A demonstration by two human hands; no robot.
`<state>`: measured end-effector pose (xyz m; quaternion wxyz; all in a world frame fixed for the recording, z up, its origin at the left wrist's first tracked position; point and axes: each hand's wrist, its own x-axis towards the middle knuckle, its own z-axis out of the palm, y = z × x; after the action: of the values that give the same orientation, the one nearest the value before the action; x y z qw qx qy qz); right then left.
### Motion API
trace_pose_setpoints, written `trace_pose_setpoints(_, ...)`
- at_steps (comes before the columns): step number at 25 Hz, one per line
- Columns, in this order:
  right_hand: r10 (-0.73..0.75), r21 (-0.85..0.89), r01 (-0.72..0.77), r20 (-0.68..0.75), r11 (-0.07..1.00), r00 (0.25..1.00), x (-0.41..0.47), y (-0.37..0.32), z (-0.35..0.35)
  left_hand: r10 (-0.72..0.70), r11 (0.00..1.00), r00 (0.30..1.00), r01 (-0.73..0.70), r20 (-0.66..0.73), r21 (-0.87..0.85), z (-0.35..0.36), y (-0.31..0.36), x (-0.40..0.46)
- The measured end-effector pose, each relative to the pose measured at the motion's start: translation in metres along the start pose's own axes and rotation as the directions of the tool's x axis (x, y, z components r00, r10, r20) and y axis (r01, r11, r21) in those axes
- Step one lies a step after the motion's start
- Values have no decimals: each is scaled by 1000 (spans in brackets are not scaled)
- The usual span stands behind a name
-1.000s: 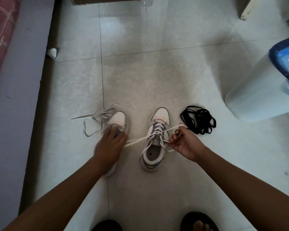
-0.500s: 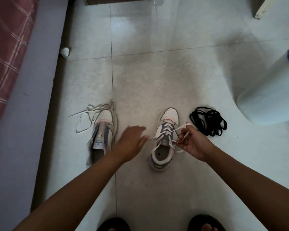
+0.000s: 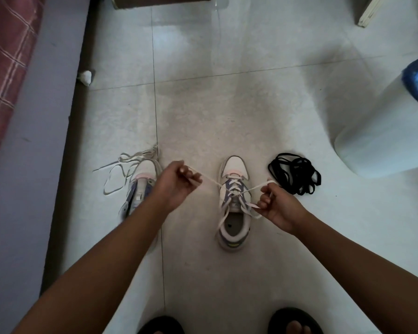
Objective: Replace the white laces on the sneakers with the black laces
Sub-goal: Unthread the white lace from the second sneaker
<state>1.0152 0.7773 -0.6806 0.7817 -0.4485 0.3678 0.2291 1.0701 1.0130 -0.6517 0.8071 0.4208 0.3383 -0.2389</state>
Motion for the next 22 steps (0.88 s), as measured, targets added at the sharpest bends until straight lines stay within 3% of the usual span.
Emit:
trace_pose_setpoints(1,11,31,-11,-7,999,1000,1,2,-2,6,999,999,-5,36,-40,-8,9,1)
trace_pose_setpoints(2,15,47,-14,-13,999,1000,1,3,-2,66,993,996,-72,62,94,-15,15,0)
trace_pose_setpoints(3,3,38,-2,-27,999,1000,2,3,-2,184,894,977,-213,110,394,-22,18,1)
trace_pose_setpoints(4,-8,32,10,-43,999,999,3,3,-2,300,537,932,-342,203,771,-29,19,3)
trace_pose_setpoints(5,-21,25,23,-68,999,997,5,2,-3,344,25,884,-346,317,938,-35,21,6)
trace_pose_setpoints(6,-36,9,37,-106,999,994,7,0,-6,336,-361,862,-254,379,897,-40,21,9)
trace_pose_setpoints(7,-83,-83,70,-159,994,984,9,-2,-10,338,-527,865,-152,370,836,-44,22,9)
trace_pose_setpoints(8,-169,-258,113,-207,960,964,9,-5,-18,373,-572,849,-107,374,813,-46,23,8)
trace_pose_setpoints(9,-289,-502,141,-229,853,930,10,-7,-26,419,-574,815,-104,400,813,-46,20,5)
trace_pose_setpoints(10,-389,-691,138,-222,710,894,10,-9,-32,487,-507,770,-136,413,851,-47,17,4)
trace_pose_setpoints(11,-432,-754,132,-216,644,875,12,-9,-37,611,-333,693,-212,382,919,-47,14,3)
trace_pose_setpoints(12,-399,-715,116,-242,689,884,11,-9,-38,720,-112,634,-296,282,949,-43,10,2)
trace_pose_setpoints(13,-294,-571,92,-272,816,916,10,-9,-35,775,134,620,-346,119,929,-37,7,1)
trace_pose_setpoints(14,-138,-332,50,-247,942,959,8,-8,-29,729,424,680,-353,-82,834,-32,7,3)
trace_pose_setpoints(15,-47,-115,26,-190,993,981,8,-6,-24,564,711,786,-306,-253,634,-25,8,3)
trace_pose_setpoints(16,17,120,1,-148,993,989,8,-5,-20,358,900,874,-230,-327,371,-16,9,0)
trace_pose_setpoints(17,31,189,-1,-155,982,987,6,-6,-14,221,960,910,-140,-352,241,-14,9,-2)
trace_pose_setpoints(18,45,209,-9,-169,978,985,3,-9,-7,200,957,920,-110,-336,269,-14,9,-4)
trace_pose_setpoints(19,-16,43,26,-220,999,975,1,-11,-4,343,819,893,-131,-292,559,-17,10,-4)
trace_pose_setpoints(20,-156,-232,91,-278,968,948,0,-12,-4,519,486,839,-132,-164,864,-24,11,-4)
trace_pose_setpoints(21,-365,-578,149,-277,802,889,1,-14,-8,637,107,771,-99,8,989,-33,12,-2)
trace_pose_setpoints(22,-537,-764,200,-218,613,815,2,-16,-12,656,-143,744,-47,130,989,-37,13,-2)
